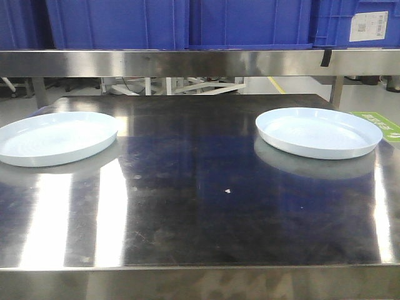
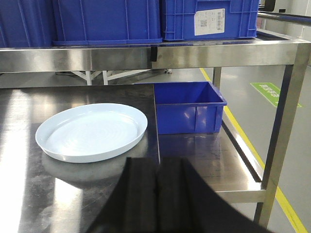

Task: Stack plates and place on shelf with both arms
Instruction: 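Lower the left gripper to the rim of the plate near it, then grasp the pale blue plate rim with the left gripper and lift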

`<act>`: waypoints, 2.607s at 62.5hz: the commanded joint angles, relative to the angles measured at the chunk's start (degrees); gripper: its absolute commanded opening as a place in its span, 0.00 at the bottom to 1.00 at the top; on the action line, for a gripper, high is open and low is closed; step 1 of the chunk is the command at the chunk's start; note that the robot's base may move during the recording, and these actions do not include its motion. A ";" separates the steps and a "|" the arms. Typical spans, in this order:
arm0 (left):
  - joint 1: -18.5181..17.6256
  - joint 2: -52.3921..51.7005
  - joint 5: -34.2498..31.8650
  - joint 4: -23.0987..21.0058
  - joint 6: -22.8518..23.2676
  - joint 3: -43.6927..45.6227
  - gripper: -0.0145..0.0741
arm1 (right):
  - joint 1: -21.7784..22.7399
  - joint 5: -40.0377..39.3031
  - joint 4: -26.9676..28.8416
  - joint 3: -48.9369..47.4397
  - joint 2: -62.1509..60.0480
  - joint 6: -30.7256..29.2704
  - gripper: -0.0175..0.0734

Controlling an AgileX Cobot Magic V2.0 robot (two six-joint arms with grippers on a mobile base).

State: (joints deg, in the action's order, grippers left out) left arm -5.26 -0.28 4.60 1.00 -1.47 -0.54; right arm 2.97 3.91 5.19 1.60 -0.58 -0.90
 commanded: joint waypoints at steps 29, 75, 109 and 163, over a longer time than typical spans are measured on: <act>-0.27 -1.04 -7.31 -2.85 0.18 -1.34 0.26 | 0.21 -4.87 -0.55 -0.86 -1.23 -0.23 0.25; -0.27 16.34 4.67 -7.35 0.18 28.88 0.26 | 0.21 -4.87 -0.55 -0.86 -1.23 -0.23 0.25; -0.15 64.40 35.15 -8.86 0.18 69.55 0.57 | 0.21 -4.87 -0.55 -0.86 -1.23 -0.23 0.25; 6.49 101.91 42.52 -15.64 0.18 81.26 0.72 | 0.21 -5.10 -0.55 -0.86 -1.24 -0.23 0.25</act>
State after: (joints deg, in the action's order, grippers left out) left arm 2.34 103.51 50.98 -12.92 -1.36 78.72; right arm 2.97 3.91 5.19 1.60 -0.58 -0.90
